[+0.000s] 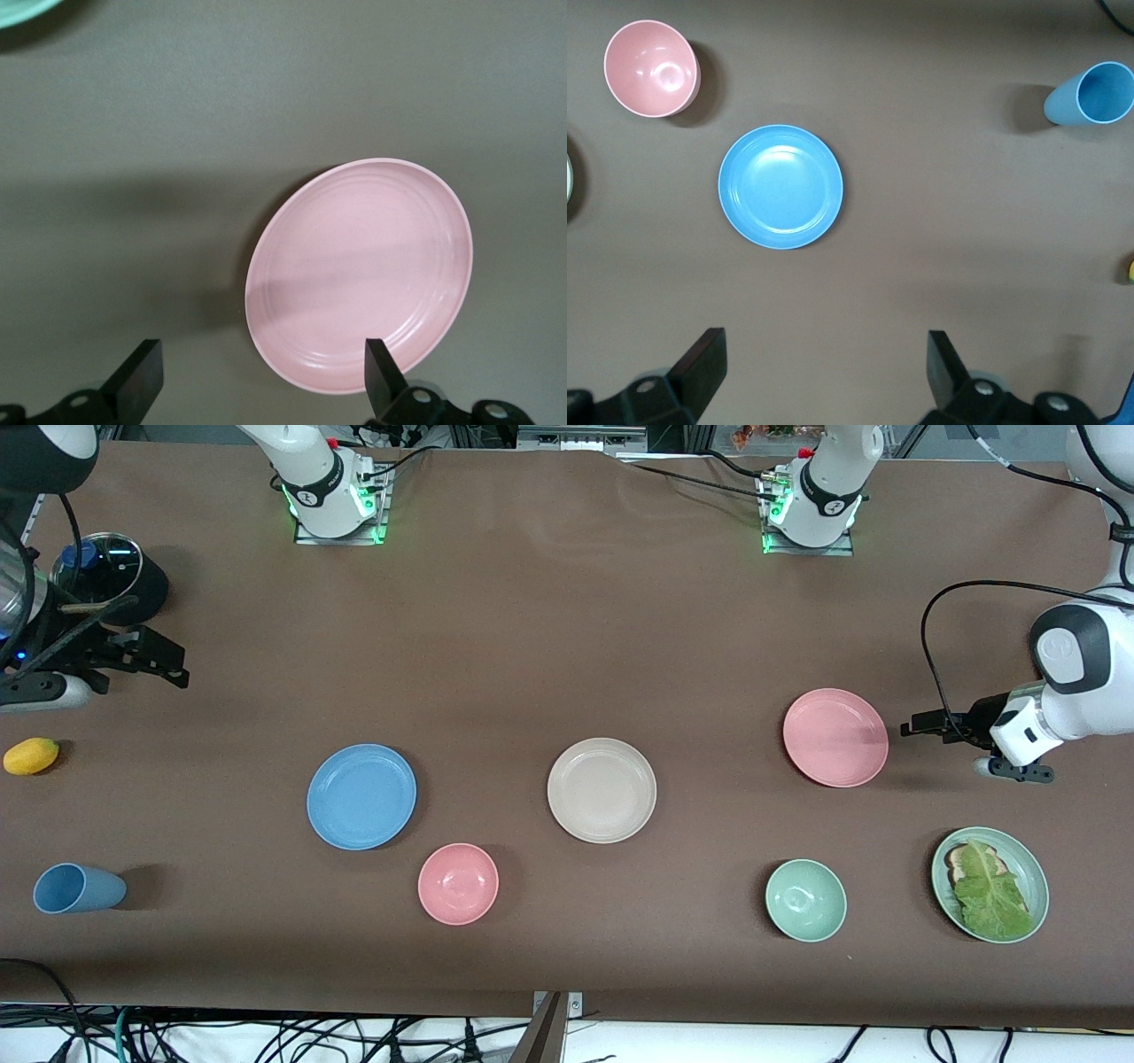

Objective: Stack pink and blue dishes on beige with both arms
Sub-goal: 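Grasp the pink plate rim with the left gripper while the right gripper reaches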

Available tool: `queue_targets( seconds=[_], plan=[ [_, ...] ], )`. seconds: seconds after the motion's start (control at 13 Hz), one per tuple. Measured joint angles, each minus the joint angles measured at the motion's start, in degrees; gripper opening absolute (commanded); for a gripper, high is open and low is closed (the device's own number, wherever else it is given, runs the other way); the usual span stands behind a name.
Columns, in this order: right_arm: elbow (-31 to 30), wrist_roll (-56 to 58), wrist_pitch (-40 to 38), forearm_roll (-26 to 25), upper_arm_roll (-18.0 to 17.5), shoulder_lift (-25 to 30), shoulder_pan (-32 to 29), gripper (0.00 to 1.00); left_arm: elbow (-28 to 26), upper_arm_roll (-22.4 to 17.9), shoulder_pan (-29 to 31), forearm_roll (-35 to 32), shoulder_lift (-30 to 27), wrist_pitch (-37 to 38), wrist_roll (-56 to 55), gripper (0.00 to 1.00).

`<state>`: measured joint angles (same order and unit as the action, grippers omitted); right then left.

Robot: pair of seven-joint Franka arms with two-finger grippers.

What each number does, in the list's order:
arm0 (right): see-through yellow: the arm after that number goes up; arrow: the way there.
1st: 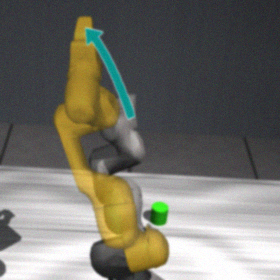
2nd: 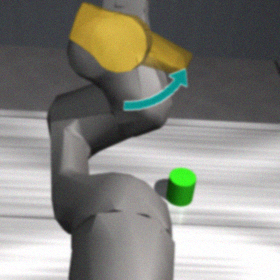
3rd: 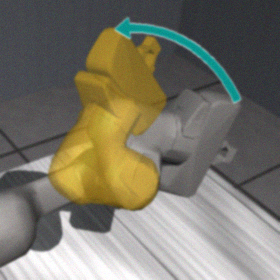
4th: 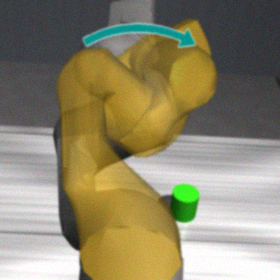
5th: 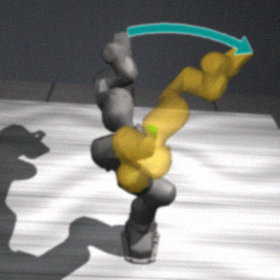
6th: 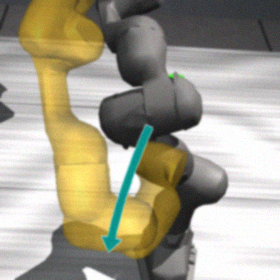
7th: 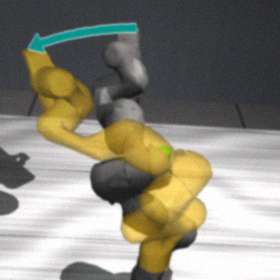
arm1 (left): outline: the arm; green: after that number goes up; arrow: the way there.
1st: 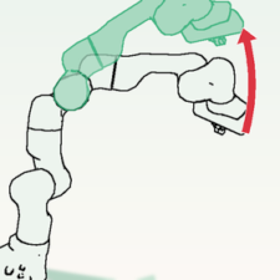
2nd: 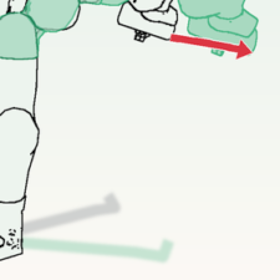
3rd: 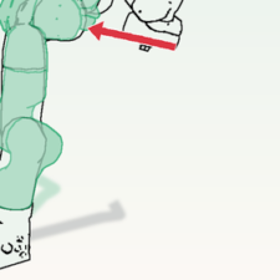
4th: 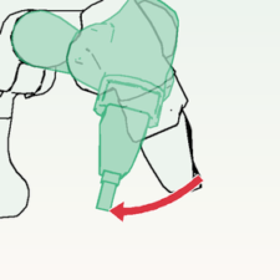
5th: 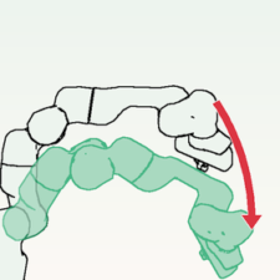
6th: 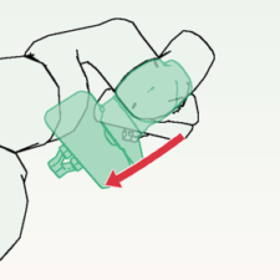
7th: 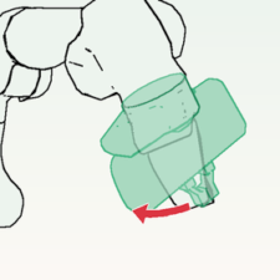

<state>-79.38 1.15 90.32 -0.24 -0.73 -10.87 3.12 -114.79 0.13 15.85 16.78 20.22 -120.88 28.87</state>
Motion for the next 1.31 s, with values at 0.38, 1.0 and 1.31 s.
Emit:
queue_targets(
  seconds=[0.38,1.0,1.31],
  plan=[
    [12.7,0.0,-6.8,0.0,0.1,-8.2,-0.1,1.00,-6.4,0.0,0.1,4.8,0.3,-7.9,8.4,1.00],
    [13.4,0.0,-7.5,0.3,-0.3,-15.0,-0.5,1.00,-8.8,0.2,-0.3,8.2,1.8,-12.1,11.3,1.00],
    [13.4,0.0,-7.1,1.5,-0.4,-18.6,-0.5,1.00,-8.9,0.3,-1.7,10.9,4.3,-14.5,13.4,0.98]
  ],
)
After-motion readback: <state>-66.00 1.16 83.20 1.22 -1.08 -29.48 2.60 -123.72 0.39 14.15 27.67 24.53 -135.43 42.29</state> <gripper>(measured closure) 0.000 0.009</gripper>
